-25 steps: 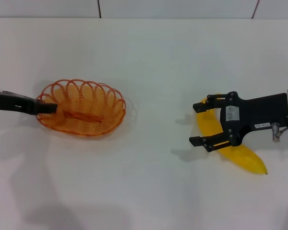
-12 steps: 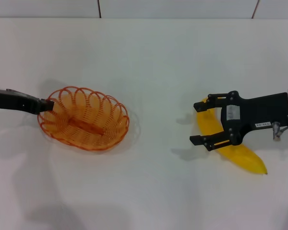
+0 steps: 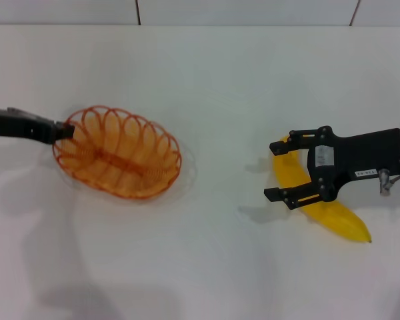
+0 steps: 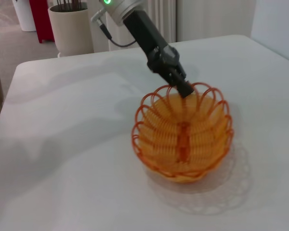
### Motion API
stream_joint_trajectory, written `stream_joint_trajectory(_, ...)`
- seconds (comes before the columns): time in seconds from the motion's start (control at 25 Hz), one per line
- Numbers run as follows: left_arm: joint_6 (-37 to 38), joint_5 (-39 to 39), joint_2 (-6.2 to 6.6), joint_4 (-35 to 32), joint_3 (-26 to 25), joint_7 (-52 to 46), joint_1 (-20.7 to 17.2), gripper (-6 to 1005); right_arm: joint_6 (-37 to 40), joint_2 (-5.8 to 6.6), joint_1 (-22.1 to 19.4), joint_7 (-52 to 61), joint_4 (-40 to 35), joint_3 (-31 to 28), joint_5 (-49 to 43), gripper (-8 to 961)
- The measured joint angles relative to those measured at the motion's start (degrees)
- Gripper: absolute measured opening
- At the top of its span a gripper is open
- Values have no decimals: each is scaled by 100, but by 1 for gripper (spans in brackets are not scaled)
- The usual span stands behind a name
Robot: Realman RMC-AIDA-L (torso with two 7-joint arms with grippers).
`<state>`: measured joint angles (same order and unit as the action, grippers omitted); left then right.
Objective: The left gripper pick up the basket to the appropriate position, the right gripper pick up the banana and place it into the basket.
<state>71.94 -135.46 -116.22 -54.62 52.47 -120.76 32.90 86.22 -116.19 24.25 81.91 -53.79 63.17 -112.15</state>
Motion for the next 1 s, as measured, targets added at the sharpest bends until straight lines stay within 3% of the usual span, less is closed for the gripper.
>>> stream_joint_trajectory(0.36,-106,134,-9,-23,-1,137,157,53,0,-7,20,-14,1,-16,0,890)
stream_joint_trajectory(1.0,-865,1062,-15,950,-48,658,368,53,-131,-27,30,-13,20,94,0,890)
